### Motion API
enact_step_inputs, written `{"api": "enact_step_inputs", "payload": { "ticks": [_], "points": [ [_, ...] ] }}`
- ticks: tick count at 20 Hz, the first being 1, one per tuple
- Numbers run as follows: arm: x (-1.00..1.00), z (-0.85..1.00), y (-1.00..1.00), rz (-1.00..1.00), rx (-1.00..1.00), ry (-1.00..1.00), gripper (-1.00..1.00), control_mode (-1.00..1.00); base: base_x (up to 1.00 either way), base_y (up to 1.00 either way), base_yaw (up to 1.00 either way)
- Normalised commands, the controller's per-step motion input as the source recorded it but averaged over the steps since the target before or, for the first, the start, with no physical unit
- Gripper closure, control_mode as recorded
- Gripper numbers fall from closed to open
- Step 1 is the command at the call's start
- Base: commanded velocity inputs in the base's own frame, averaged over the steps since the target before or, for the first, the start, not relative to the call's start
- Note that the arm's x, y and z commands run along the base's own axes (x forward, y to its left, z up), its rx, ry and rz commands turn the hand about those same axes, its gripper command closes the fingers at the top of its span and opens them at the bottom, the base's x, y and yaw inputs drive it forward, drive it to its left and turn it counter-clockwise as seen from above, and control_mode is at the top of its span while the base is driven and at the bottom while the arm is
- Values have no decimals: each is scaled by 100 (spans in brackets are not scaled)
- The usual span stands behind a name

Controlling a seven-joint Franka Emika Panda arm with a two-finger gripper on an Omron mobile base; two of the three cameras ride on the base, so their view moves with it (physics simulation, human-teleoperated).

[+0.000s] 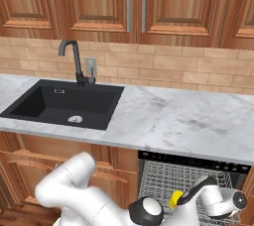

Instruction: Pick up the cup and bowl from the counter, place them in the dishwasher, and close the dishwasher door.

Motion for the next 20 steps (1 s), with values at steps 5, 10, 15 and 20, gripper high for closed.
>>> {"api": "enact_step_inputs", "payload": {
  "ticks": [5,10,15,20],
  "points": [
    [0,-71,-28,1,0,0,100,-100,0,0,0],
    [0,-71,-20,4,0,0,100,-100,0,0,0],
    [-5,-87,-3,11,0,0,100,-100,0,0,0],
    [-30,-82,0,22,6,-1,100,-100,0,0,0]
  ]
}}
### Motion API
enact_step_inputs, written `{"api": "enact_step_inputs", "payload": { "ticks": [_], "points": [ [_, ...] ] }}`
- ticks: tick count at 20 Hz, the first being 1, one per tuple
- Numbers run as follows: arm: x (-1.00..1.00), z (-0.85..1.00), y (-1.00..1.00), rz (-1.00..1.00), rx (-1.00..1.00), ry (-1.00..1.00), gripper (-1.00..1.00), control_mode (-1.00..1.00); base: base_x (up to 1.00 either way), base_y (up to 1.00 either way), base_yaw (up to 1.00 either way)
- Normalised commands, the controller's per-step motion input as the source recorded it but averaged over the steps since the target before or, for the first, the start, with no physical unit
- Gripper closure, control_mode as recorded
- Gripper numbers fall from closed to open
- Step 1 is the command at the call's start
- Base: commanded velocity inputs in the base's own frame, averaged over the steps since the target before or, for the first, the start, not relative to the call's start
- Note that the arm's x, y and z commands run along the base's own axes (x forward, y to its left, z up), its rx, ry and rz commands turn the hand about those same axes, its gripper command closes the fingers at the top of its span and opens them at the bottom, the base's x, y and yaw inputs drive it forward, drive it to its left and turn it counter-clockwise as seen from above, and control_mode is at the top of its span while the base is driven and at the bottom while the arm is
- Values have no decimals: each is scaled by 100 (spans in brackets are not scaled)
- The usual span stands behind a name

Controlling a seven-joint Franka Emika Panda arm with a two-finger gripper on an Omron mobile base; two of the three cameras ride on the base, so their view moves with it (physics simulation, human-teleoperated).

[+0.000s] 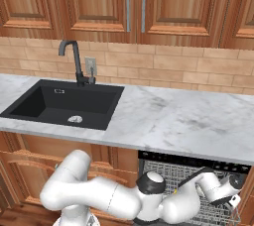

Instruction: Pick up the cup and bowl from the counter, place them in the dishwasher, and close the dishwasher door.

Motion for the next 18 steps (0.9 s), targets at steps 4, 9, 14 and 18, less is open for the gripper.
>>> {"api": "enact_step_inputs", "payload": {
  "ticks": [4,9,14,18],
  "points": [
    [-38,-82,0,27,9,-2,100,-100,0,0,0],
    [-52,-93,0,29,11,-5,100,-100,0,0,0],
    [-47,-90,0,27,12,-7,100,-100,0,0,0],
    [-29,-77,0,23,11,-7,-100,-100,0,0,0]
  ]
}}
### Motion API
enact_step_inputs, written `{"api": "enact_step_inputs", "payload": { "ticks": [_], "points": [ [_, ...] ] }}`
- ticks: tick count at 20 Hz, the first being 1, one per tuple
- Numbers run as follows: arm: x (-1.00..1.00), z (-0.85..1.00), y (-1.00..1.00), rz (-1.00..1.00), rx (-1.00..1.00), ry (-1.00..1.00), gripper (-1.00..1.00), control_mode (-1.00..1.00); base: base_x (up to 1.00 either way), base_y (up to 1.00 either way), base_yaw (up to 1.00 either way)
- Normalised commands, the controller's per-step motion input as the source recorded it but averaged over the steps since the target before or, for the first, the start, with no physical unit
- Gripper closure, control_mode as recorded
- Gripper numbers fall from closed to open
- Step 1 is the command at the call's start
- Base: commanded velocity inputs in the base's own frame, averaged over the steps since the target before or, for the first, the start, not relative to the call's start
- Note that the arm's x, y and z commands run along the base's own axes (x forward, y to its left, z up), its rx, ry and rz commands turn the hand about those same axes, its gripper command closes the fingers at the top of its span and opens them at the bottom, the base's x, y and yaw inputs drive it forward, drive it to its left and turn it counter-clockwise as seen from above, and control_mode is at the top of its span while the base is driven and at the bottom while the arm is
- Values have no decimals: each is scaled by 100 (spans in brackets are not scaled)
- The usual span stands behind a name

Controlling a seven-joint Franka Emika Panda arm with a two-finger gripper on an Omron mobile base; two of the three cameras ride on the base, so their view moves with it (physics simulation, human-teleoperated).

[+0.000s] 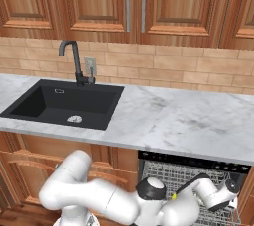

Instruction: Pick up the cup and bowl from the counter, place them in the dishwasher, and close the dishwasher door.

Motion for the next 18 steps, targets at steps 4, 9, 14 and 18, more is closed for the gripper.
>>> {"api": "enact_step_inputs", "payload": {
  "ticks": [4,9,14,18],
  "points": [
    [-24,-17,-1,19,14,-12,-100,-100,0,0,0],
    [-15,25,-10,6,14,-15,-100,-100,0,0,0],
    [-3,17,-2,0,13,-7,-100,-100,0,0,0],
    [-7,0,0,-1,9,0,-100,-100,0,0,0]
  ]
}}
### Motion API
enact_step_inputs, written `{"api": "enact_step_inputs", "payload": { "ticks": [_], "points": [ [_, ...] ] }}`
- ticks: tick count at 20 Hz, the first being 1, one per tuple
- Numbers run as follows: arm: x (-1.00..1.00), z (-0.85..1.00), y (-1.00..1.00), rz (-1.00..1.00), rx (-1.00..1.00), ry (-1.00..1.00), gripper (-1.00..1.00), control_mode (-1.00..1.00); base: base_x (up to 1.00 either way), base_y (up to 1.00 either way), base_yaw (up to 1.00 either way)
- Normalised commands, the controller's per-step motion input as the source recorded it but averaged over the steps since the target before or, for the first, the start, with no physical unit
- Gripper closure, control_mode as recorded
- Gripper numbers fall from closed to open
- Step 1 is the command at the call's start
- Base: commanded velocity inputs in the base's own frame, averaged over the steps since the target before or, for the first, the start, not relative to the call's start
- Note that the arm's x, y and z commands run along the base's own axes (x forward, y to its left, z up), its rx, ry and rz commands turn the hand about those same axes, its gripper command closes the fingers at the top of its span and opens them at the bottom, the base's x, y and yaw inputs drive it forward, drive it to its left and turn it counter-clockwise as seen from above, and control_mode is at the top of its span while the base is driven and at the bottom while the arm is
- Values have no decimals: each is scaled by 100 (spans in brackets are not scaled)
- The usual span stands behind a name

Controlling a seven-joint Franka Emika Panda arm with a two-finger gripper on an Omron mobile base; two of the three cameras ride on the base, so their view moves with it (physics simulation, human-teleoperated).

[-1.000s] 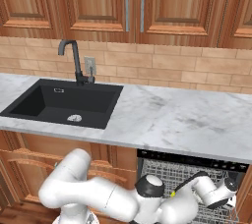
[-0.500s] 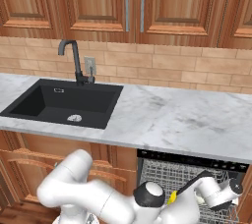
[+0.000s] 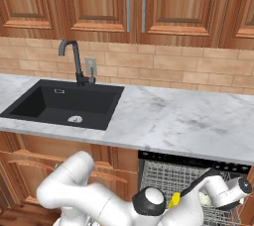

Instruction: Pick up the cup and bowl from the counter, place them in the dishwasher, and close the dishwasher door.

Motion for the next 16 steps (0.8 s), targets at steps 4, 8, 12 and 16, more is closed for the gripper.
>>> {"api": "enact_step_inputs", "payload": {
  "ticks": [4,8,12,16],
  "points": [
    [-22,0,14,-9,4,0,-100,-100,0,0,0],
    [-35,-7,40,-13,0,0,-100,-100,0,0,0],
    [-39,-4,49,-14,4,0,-100,-100,0,0,0],
    [-36,-7,42,-13,5,0,-100,-100,0,0,0]
  ]
}}
